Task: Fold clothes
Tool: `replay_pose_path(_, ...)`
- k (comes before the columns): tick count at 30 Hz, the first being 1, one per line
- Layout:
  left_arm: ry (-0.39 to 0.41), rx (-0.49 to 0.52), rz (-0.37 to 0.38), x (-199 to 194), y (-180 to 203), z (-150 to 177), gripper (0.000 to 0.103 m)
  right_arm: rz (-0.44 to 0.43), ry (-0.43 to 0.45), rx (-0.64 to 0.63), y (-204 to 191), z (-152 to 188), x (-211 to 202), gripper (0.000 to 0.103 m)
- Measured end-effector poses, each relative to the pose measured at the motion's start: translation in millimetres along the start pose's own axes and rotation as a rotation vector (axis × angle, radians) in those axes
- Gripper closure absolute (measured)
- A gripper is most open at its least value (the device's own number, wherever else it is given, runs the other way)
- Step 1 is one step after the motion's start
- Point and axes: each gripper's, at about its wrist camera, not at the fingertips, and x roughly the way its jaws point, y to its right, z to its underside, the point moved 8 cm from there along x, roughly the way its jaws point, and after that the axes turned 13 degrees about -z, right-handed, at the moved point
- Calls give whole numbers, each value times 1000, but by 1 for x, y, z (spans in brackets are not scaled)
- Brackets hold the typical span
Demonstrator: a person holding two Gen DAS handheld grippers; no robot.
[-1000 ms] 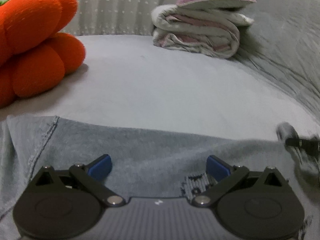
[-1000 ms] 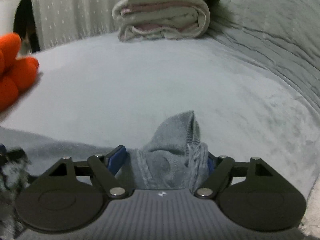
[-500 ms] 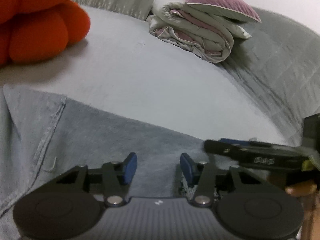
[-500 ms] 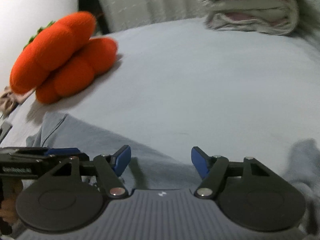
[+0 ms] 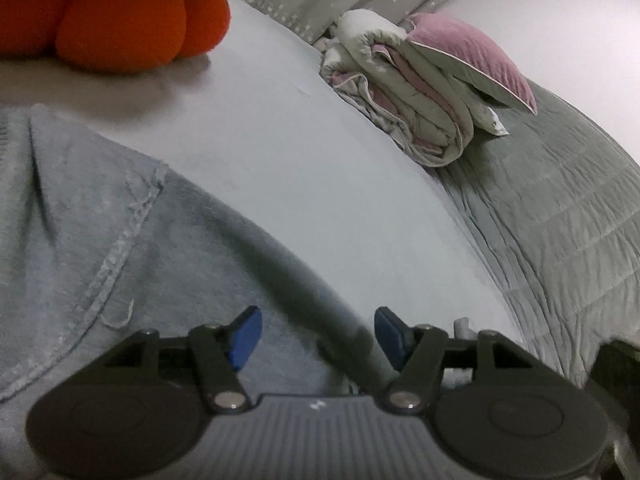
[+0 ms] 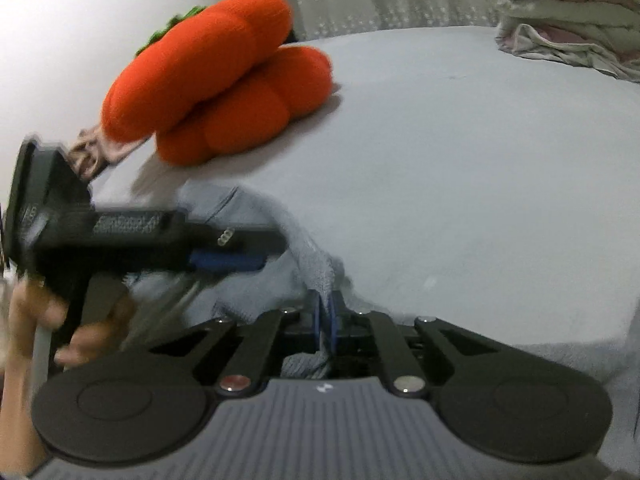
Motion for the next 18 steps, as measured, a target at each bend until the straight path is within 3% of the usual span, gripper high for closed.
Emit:
replay_pose_path(2, 4, 4, -38, 0, -3, 0, 53, 3, -29, -14, -10, 12, 5, 95)
replay_pose_path(4, 4, 20, -107, 4, -7, 1, 84, 18, -55, -27, -15, 25, 11, 95)
replay_pose_path(6, 5, 44, -146, 4, -10, 2, 96, 26, -60, -46, -19, 30, 13, 95)
replay_pose_path(8, 5, 71, -166, 4, -11, 3, 96, 15, -60, -44, -22, 28, 12, 88)
replay_pose_path(12, -1, 113, -171, 0, -11, 2, 97, -13, -17, -43, -24, 9, -3, 86)
replay_pose_path(13, -4, 113, -166, -1, -12, 1, 97, -4, 9, -45, -22, 2, -9, 77)
replay_pose_path(14, -7, 110, -160, -2, -13, 1, 97, 7, 34, -45, -19, -6, -14, 58)
replay_pose_path(15, -9, 107, -155, -2, -14, 0, 97, 31, 54, -42, -13, -14, -16, 52)
replay_pose_path(18, -12, 95, -142, -2, -14, -1, 97, 72, 52, -53, -1, -27, -14, 52)
